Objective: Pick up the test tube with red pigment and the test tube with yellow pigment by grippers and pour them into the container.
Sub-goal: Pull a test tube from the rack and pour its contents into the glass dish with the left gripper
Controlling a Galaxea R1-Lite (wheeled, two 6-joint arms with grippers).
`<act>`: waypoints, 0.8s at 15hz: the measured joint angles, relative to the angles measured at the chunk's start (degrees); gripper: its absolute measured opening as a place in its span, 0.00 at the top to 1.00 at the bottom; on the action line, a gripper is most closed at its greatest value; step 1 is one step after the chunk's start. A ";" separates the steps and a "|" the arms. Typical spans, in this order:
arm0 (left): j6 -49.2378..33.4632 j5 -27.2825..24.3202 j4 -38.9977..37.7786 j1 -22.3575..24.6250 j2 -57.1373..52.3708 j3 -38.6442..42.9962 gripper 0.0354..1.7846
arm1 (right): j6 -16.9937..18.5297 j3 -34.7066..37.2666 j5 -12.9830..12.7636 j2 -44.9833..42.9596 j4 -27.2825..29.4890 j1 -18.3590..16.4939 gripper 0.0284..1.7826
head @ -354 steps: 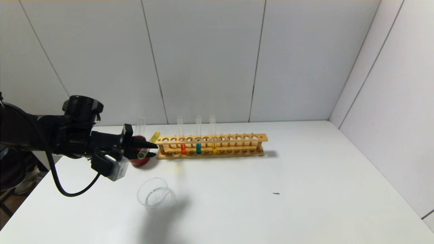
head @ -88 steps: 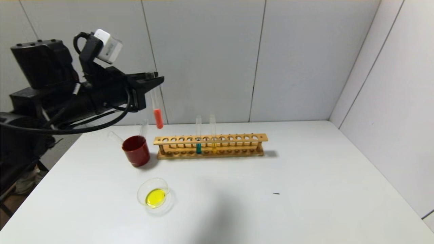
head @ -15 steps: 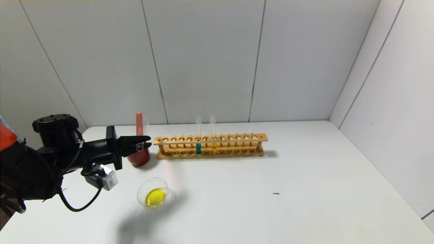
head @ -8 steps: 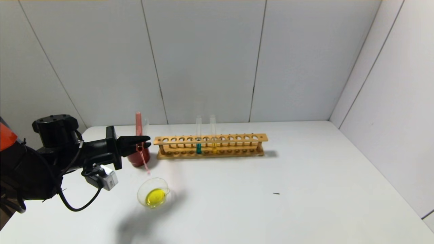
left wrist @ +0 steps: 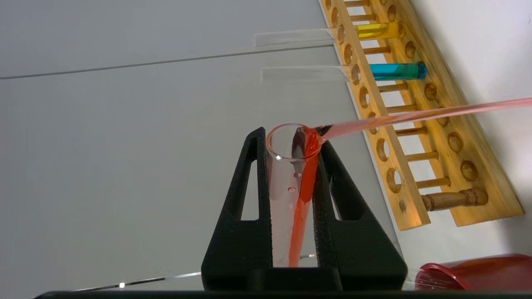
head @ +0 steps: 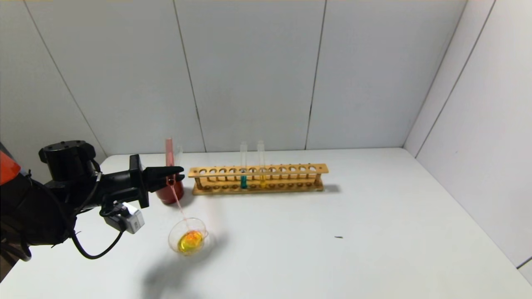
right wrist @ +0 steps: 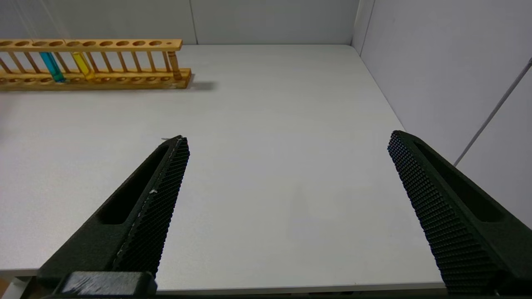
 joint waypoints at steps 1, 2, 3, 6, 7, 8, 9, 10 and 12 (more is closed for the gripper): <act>0.20 -0.02 0.00 -0.02 0.00 0.00 0.84 | 0.00 0.00 0.00 0.00 0.00 0.00 0.02; 0.69 -0.02 0.00 -0.02 -0.06 0.00 0.84 | 0.00 0.00 0.00 0.00 0.00 0.00 0.02; 0.94 0.05 -0.12 -0.02 -0.21 0.00 0.84 | 0.00 0.00 0.02 0.00 0.00 0.00 0.02; 1.07 0.94 -3.04 -0.20 -0.95 0.29 0.84 | 0.00 0.00 0.00 0.00 0.00 0.00 0.02; 1.07 1.01 -3.18 -0.06 -1.22 0.46 0.84 | 0.00 0.00 0.00 0.00 0.00 0.00 0.02; 1.16 1.07 -3.32 0.05 -1.35 0.52 0.84 | 0.00 0.00 0.02 0.00 0.00 0.00 0.02; 1.63 1.07 -3.29 0.05 -1.48 0.57 0.84 | 0.01 0.00 0.02 0.00 0.00 0.00 0.02; 1.99 1.07 -3.32 0.05 -1.55 0.62 0.84 | 0.00 0.00 0.02 0.00 0.00 0.00 0.02; 2.16 0.99 -3.60 0.06 -1.61 0.63 0.84 | 0.00 0.00 0.00 0.00 0.00 0.00 0.02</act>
